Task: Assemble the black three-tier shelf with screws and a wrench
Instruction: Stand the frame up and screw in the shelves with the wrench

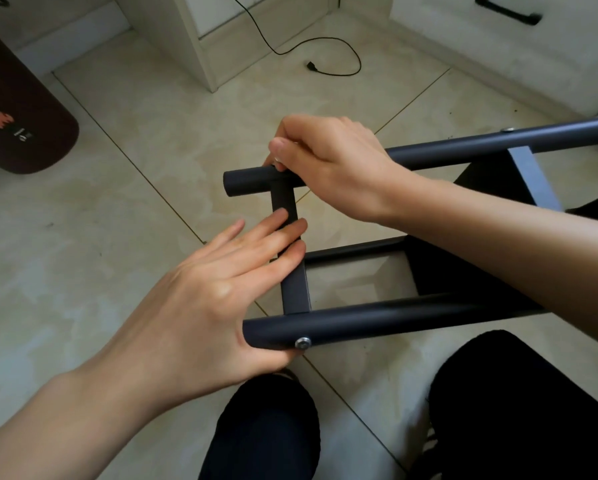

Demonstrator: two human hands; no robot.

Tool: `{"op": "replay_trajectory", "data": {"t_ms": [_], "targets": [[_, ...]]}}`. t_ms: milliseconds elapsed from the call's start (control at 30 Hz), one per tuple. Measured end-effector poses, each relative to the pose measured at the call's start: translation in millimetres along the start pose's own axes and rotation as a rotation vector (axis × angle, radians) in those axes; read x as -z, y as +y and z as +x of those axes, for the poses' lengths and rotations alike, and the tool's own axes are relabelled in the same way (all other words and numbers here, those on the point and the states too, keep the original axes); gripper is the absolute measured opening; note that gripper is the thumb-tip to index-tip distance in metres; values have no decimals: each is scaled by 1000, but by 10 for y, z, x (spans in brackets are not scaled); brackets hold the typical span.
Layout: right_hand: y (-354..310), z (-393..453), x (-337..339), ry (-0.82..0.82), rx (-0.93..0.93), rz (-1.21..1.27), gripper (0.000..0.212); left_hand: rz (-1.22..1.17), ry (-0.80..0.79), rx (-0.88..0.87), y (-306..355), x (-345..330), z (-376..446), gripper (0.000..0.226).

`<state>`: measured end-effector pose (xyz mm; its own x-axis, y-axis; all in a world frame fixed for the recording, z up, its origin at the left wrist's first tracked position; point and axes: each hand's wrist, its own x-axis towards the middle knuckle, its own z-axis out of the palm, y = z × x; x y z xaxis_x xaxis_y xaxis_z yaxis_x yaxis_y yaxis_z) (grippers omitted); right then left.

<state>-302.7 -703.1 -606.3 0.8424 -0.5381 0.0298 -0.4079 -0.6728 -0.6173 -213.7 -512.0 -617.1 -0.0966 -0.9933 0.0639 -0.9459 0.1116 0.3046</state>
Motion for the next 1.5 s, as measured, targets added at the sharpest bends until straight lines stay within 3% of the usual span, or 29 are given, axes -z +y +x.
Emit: {"op": "replay_trajectory", "data": {"t_ms": [333, 433, 533, 733, 967, 1067, 1167, 1267, 1400, 1500], "targets": [[5, 19, 18, -18, -16, -26, 24, -72, 41, -14, 31, -38, -37, 80], [-32, -74, 87, 5, 11, 212, 25, -67, 64, -17, 24, -51, -48, 79], [-73, -437, 198, 81, 186, 331, 22, -86, 101, -30, 21, -68, -32, 74], [59, -1067, 215, -248, 214, 282, 31, -107, 118, -32, 24, -85, -44, 74], [95, -1113, 172, -311, 253, 201, 39, -119, 133, -9, 37, -83, -42, 77], [89, -1099, 174, -267, 269, 241, 26, -130, 133, -12, 34, -93, -43, 75], [108, -1060, 186, -67, 161, 431, 19, -123, 121, -18, 22, -98, -35, 76], [75, -1056, 151, -54, 49, 280, 20, -126, 98, -19, 10, -101, -16, 79], [32, -1084, 53, -107, 103, -67, 33, -163, 94, -17, 12, -111, -1, 78], [32, -1079, 23, -111, 133, -142, 33, -168, 104, -11, 14, -115, 4, 77]]}}
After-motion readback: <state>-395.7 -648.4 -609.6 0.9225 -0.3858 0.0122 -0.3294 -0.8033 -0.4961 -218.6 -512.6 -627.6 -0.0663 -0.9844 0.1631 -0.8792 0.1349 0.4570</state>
